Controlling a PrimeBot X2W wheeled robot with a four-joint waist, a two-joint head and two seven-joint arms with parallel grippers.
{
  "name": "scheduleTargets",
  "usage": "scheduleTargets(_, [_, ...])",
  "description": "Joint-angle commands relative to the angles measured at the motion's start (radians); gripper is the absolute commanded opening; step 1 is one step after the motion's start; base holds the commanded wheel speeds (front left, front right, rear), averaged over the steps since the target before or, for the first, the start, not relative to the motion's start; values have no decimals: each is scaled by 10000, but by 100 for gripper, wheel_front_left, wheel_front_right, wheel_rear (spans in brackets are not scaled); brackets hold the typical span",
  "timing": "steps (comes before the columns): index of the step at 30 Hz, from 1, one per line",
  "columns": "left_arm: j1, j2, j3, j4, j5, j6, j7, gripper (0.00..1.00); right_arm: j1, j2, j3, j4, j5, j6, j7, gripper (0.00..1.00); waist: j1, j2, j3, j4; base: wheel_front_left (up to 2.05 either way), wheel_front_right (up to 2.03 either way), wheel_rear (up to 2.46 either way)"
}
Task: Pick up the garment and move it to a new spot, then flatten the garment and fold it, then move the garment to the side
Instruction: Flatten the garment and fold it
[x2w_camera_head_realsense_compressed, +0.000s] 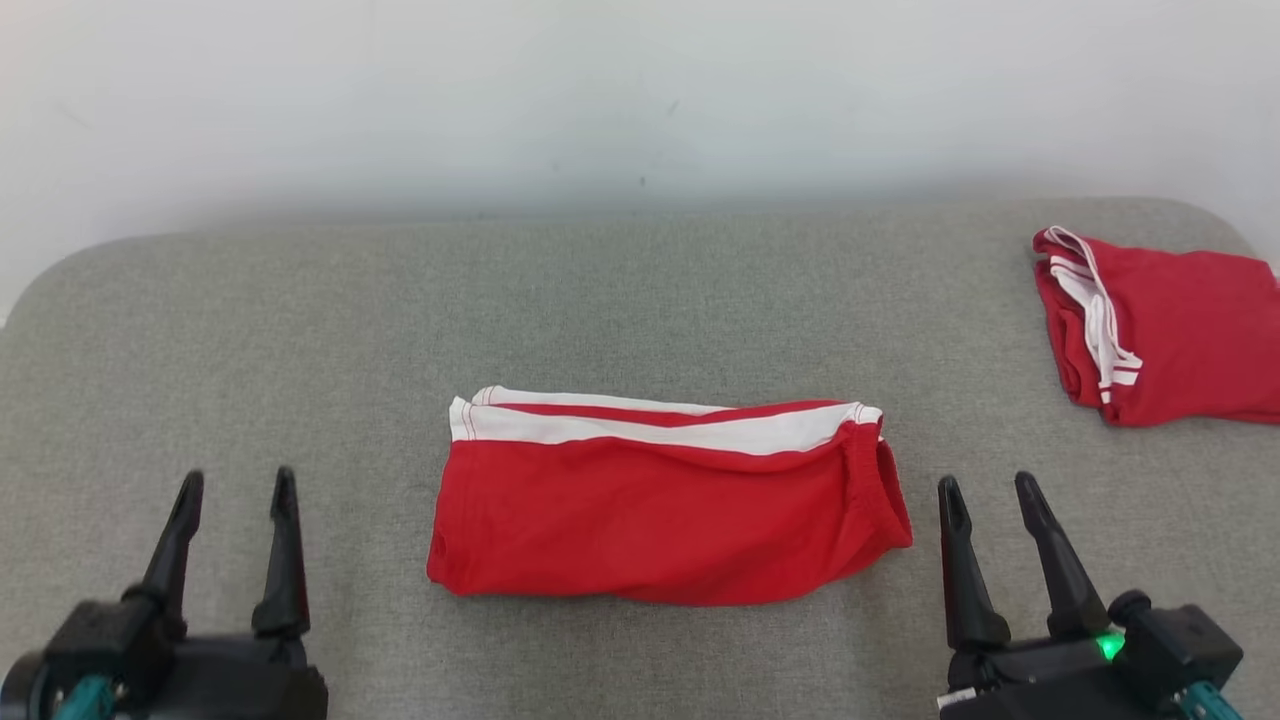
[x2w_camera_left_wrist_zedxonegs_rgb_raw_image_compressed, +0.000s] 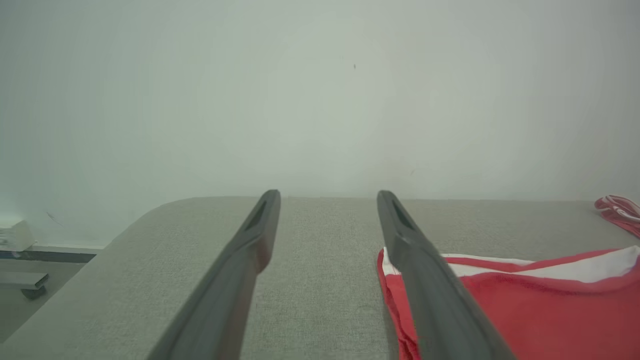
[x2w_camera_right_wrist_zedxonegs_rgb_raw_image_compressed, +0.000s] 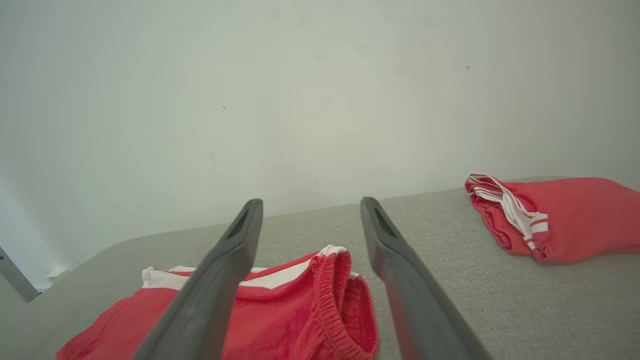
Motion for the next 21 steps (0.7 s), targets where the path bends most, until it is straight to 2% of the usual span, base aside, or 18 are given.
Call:
scheduleTargets(1, [368, -242, 263, -117, 227, -64, 0, 100, 220, 3, -32, 44, 108, -29, -60, 100, 0, 0, -141, -5, 0, 0, 0])
scheduleTargets(12, [1641, -852, 842, -10, 1411, -724, -1, 100, 920, 3, -148, 317, -83, -29, -97, 100, 0, 0, -425, 177, 0, 0, 0])
scheduleTargets(21, [1930, -1204, 1207, 318, 1586, -922, -1, 100, 1107, 4, -242, 629, -256, -29, -120, 100, 0, 0, -516, 321, 0, 0, 0])
